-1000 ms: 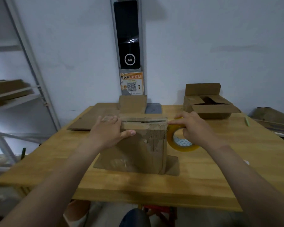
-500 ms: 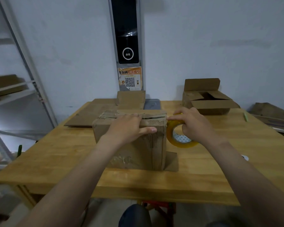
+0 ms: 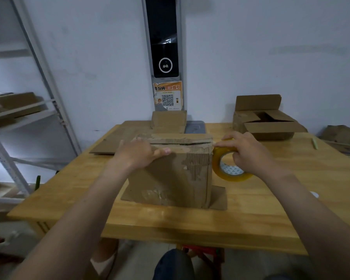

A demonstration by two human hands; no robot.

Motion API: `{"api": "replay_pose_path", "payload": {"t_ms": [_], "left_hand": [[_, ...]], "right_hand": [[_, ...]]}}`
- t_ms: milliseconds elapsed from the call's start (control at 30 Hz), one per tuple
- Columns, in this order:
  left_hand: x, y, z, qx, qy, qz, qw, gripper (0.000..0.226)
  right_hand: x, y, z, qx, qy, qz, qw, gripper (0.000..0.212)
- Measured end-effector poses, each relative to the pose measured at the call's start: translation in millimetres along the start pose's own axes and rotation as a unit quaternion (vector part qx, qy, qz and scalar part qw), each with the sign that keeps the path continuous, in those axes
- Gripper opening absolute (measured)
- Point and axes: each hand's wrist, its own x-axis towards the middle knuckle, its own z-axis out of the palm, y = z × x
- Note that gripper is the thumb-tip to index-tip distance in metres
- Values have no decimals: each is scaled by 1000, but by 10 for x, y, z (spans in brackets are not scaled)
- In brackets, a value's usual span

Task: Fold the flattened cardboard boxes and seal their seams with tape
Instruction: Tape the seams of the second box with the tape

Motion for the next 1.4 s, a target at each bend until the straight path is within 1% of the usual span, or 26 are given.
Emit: {"api": "replay_pose_path", "payload": {"t_ms": [133, 167, 233, 267, 300, 367, 467, 567, 633, 700, 767, 867, 1000, 1067, 1133, 1267, 1400], "left_hand": [[-53, 74, -18, 19, -18, 1, 1000, 101], [-44, 100, 10, 22, -16, 4, 1000, 105], [-2, 165, 82, 22, 6, 13, 1000, 133], [11, 213, 114, 15, 21, 24, 999, 141], [13, 282, 143, 10, 32, 40, 999, 141], [-41, 483, 174, -1, 46, 68, 997, 127], [-190, 871, 172, -7, 76, 69, 995, 101], [-237, 1228, 213, -32, 88, 101, 991, 87], [-212, 1409, 242, -45, 88, 148, 984, 84], [-161, 1518, 270, -43, 105, 197, 974, 82], [-108, 1553, 284, -49, 110, 232, 965, 85], [-21, 1494, 261, -105, 72, 263, 956, 91], [205, 1286, 268, -145, 66, 334, 929, 82], [331, 1172, 261, -157, 52, 369, 915, 80], [445, 1085, 223, -163, 34, 382, 909, 80], [690, 996, 177, -181, 24, 370, 911, 72], [929, 954, 167, -194, 1, 382, 904, 67]], "right_hand": [[-9, -11, -20, 20, -10, 4, 1000, 70], [-16, -12, -29, 24, -13, 5, 1000, 70], [-45, -13, -49, 29, -16, 5, 999, 71], [-72, -13, -60, 31, -15, 7, 999, 70], [-111, -11, -71, 34, -11, 11, 999, 70], [-234, 5, -77, 30, 5, 20, 999, 70], [-488, 95, -91, 27, 17, 40, 999, 70], [-774, 197, -119, 40, 11, 67, 997, 69], [-944, 231, -127, 41, 7, 84, 996, 65], [-1087, 243, -125, 36, -1, 104, 994, 62], [-1192, 234, -103, 37, -11, 114, 993, 63], [-1292, 148, -23, 53, -6, 101, 993, 65], [-1285, -101, 83, 64, -8, 103, 993, 64], [-1242, -241, 146, 78, -3, 107, 991, 65], [-1172, -354, 203, 85, 3, 109, 990, 66], [-953, -416, 253, 58, 29, 107, 992, 68], [-791, -349, 251, 30, 48, 87, 995, 63]]}}
